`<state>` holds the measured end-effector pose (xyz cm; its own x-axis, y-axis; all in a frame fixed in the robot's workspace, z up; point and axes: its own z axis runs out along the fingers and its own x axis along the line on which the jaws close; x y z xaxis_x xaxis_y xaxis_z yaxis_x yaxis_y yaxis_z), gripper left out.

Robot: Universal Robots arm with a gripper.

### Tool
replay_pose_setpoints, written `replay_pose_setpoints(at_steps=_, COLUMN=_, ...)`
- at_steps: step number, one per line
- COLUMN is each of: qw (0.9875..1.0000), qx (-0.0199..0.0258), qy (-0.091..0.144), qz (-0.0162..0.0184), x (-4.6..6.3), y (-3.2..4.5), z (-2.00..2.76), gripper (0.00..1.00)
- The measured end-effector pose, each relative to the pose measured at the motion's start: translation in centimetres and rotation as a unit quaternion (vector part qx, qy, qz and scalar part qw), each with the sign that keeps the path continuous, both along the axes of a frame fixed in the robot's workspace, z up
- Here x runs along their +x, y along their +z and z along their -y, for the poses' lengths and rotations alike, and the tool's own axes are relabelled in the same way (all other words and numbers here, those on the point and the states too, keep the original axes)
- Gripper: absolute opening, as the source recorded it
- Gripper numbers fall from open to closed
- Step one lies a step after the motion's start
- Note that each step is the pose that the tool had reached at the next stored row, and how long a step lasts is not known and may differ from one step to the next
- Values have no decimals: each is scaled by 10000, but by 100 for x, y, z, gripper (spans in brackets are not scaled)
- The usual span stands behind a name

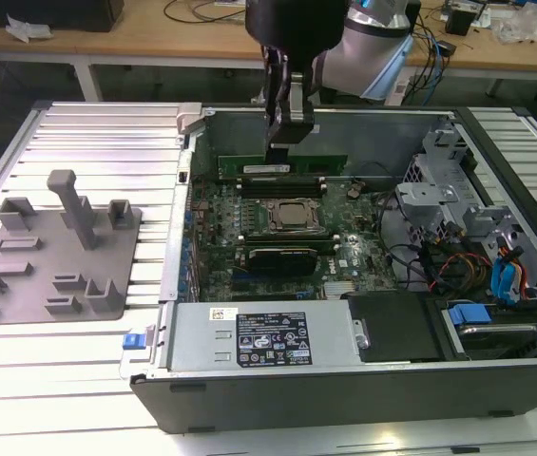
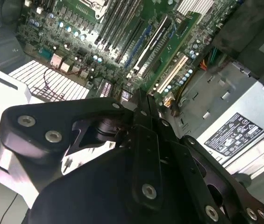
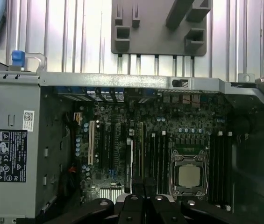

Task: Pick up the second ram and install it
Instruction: 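Pick up the second ram and move it above second insertion slot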

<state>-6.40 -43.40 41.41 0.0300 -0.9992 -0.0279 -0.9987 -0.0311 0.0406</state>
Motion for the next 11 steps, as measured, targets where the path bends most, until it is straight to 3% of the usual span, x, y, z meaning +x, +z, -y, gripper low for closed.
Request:
replay_pose_setpoints(at_steps=9, qw=10000, qx=-6, qy=1, qz=-21, x=192, y=-97, z=-3, gripper=9)
replay_pose_setpoints(at_steps=11, qw=10000, qx=-6, qy=0, qz=-21, x=218, y=-148, z=-14, gripper=9)
